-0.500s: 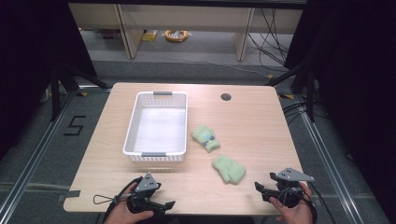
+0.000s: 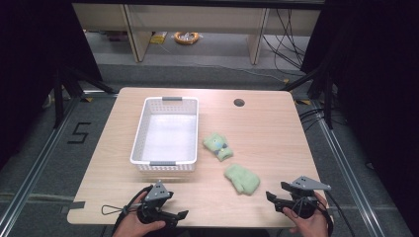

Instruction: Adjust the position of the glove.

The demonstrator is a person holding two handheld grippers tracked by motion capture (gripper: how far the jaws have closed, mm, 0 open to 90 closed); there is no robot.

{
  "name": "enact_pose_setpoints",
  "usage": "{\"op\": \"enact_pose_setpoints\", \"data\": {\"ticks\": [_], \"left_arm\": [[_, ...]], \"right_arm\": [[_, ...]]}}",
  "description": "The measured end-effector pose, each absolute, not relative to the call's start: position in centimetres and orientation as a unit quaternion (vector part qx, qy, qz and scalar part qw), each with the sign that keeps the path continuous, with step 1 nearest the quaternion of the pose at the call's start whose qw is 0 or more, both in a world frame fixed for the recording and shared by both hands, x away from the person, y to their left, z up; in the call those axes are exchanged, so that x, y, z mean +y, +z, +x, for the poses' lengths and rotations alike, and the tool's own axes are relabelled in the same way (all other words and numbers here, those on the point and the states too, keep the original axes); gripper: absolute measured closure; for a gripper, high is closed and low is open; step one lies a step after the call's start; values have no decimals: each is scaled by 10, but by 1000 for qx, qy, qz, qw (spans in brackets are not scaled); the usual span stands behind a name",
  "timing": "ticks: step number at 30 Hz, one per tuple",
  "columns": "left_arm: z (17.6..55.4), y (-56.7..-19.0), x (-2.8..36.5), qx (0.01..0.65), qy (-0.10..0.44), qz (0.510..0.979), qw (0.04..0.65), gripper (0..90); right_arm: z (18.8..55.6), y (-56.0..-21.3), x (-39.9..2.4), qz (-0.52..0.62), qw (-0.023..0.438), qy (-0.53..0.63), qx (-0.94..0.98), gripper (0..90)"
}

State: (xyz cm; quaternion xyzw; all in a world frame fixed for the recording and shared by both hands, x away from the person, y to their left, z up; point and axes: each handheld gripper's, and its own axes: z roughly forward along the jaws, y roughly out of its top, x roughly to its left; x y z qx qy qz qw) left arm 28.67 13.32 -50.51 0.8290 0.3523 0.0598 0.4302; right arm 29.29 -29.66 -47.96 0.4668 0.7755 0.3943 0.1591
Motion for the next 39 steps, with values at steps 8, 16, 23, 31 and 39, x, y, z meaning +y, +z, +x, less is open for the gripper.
{"op": "enact_pose_setpoints", "data": {"ticks": [8,16,23,31,39], "left_arm": [[295,-499,115,347,51,824,445,157],[317,-487,92,325,60,834,441,183],[334,-486,78,322,54,836,442,251],[346,-483,49,306,57,845,435,334],[365,-485,23,298,66,859,411,406]], "right_arm": [[302,-469,-292,458,172,395,777,326],[311,-464,-284,445,177,386,788,374],[325,-469,-275,446,160,380,794,426],[338,-477,-265,439,148,376,802,488],[347,-480,-260,455,140,358,803,554]]}}
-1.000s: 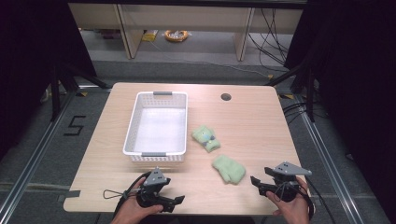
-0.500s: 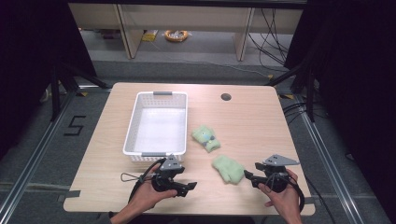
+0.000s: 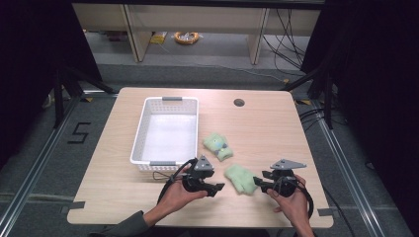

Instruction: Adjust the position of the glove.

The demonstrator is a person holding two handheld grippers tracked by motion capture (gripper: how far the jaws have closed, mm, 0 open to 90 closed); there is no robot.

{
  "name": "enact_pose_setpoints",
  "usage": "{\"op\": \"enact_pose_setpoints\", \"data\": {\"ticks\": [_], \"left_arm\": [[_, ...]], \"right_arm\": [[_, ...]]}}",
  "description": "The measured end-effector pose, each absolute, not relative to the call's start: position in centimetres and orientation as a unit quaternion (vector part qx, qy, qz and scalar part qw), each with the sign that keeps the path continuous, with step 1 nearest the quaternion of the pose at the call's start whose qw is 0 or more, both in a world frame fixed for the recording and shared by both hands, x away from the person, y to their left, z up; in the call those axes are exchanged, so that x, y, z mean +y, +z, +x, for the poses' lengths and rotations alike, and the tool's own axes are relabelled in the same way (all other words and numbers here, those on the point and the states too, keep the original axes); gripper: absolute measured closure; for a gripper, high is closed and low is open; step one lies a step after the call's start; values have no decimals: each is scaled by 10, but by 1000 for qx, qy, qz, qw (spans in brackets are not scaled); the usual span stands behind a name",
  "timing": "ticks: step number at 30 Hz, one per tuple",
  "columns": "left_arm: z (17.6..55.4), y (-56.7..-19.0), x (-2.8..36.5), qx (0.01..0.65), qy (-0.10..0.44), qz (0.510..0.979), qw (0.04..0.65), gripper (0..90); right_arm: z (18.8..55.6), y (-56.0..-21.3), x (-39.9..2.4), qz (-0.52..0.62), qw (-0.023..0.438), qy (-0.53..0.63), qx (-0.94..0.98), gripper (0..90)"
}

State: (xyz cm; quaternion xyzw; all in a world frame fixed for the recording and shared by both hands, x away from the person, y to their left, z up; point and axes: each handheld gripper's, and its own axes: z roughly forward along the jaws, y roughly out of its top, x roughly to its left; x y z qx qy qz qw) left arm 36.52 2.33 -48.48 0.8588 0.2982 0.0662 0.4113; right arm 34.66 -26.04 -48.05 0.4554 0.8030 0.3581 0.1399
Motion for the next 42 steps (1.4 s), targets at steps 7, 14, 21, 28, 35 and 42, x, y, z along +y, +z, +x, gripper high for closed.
{"op": "enact_pose_setpoints", "data": {"ticks": [7,14,21,28,35,42], "left_arm": [[379,-492,5,313,68,855,408,460],[389,-493,-9,313,65,858,401,505],[397,-499,-18,319,68,862,388,517],[399,-500,-25,318,59,867,379,521],[400,-504,-25,321,50,868,376,579],[401,-507,-20,312,45,867,386,810]], "right_arm": [[351,-483,-258,463,132,347,805,609],[355,-486,-256,465,133,340,806,629],[359,-490,-256,465,125,335,810,636],[363,-497,-257,462,126,336,811,647],[364,-499,-259,468,104,336,811,729],[364,-499,-259,457,103,334,818,799]]}}
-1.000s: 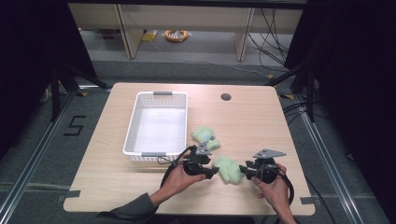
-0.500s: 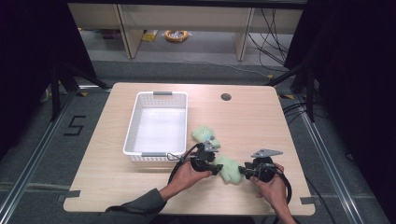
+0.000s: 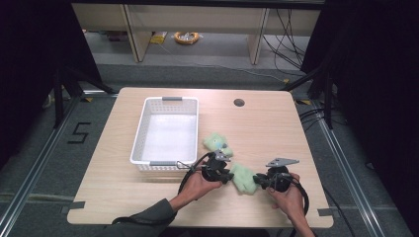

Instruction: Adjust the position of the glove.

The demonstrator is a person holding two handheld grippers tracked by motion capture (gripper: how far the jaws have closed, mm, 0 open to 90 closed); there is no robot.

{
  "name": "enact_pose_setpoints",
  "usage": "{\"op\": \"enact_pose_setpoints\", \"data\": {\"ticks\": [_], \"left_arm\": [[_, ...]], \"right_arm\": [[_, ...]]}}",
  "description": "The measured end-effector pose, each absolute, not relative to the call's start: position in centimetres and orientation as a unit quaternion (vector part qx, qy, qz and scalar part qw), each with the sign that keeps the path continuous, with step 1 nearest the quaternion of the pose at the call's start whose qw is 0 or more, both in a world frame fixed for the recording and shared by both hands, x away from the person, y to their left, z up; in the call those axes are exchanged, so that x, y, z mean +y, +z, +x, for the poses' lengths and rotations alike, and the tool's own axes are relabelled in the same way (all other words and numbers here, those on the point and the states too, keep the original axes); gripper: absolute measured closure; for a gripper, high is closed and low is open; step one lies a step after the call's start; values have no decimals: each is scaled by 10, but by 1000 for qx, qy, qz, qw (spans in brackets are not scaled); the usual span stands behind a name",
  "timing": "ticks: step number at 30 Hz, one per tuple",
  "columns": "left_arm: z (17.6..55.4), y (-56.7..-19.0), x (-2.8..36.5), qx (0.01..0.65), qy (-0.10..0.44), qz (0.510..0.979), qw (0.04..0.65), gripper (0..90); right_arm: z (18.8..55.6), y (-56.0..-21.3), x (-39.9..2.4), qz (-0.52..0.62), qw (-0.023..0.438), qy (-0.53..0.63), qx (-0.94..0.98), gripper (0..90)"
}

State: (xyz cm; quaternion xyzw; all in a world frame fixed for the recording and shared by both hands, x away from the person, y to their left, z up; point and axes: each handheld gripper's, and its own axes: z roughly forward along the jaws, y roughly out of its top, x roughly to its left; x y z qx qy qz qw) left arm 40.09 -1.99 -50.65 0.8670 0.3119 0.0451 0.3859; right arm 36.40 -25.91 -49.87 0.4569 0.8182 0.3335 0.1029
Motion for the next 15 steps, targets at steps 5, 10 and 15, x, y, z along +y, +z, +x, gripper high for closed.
{"op": "enact_pose_setpoints", "data": {"ticks": [5,10,15], "left_arm": [[398,-506,-19,300,43,870,388,843],[393,-505,-14,297,41,872,387,849],[385,-499,-4,292,38,872,392,850]], "right_arm": [[363,-498,-258,453,105,334,820,829],[364,-496,-259,446,105,332,824,839],[364,-489,-255,425,110,343,831,844]]}}
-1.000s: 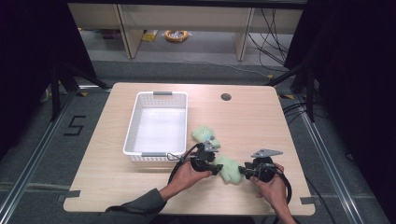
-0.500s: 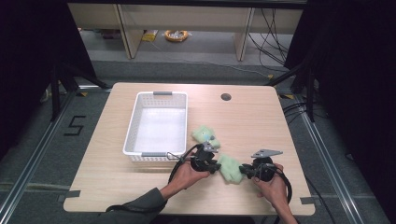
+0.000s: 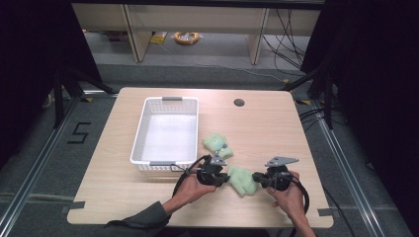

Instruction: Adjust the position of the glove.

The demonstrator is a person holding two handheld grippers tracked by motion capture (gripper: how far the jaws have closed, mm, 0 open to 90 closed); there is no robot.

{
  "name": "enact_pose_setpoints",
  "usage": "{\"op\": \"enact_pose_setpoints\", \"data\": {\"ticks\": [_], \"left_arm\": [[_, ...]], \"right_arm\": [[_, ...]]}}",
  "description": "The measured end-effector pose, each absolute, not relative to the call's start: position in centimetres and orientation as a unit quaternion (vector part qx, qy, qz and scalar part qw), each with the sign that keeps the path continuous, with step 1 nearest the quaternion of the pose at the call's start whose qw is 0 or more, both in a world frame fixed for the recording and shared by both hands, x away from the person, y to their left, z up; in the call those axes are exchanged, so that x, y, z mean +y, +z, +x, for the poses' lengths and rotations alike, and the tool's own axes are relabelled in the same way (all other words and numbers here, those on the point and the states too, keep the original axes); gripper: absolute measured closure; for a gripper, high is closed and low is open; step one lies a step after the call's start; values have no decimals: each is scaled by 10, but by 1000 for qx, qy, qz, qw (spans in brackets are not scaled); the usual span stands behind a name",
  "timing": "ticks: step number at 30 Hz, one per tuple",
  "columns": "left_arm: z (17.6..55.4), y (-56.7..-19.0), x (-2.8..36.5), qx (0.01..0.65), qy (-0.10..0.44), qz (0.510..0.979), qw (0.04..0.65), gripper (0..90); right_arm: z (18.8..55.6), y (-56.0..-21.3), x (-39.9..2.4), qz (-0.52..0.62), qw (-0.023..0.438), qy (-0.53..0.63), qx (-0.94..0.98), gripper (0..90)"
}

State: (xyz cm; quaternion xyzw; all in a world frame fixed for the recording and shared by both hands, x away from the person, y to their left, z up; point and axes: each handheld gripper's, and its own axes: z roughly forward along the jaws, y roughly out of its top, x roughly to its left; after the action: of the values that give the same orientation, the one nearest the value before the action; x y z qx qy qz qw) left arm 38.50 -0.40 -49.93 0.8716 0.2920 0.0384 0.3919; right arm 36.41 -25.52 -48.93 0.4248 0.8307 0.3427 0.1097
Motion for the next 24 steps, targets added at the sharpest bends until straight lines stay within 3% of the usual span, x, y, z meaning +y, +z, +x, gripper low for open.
{"op": "enact_pose_setpoints", "data": {"ticks": [24], "left_arm": [[334,-493,56,306,-2,855,419,848]], "right_arm": [[366,-473,-194,343,74,342,872,846]]}}
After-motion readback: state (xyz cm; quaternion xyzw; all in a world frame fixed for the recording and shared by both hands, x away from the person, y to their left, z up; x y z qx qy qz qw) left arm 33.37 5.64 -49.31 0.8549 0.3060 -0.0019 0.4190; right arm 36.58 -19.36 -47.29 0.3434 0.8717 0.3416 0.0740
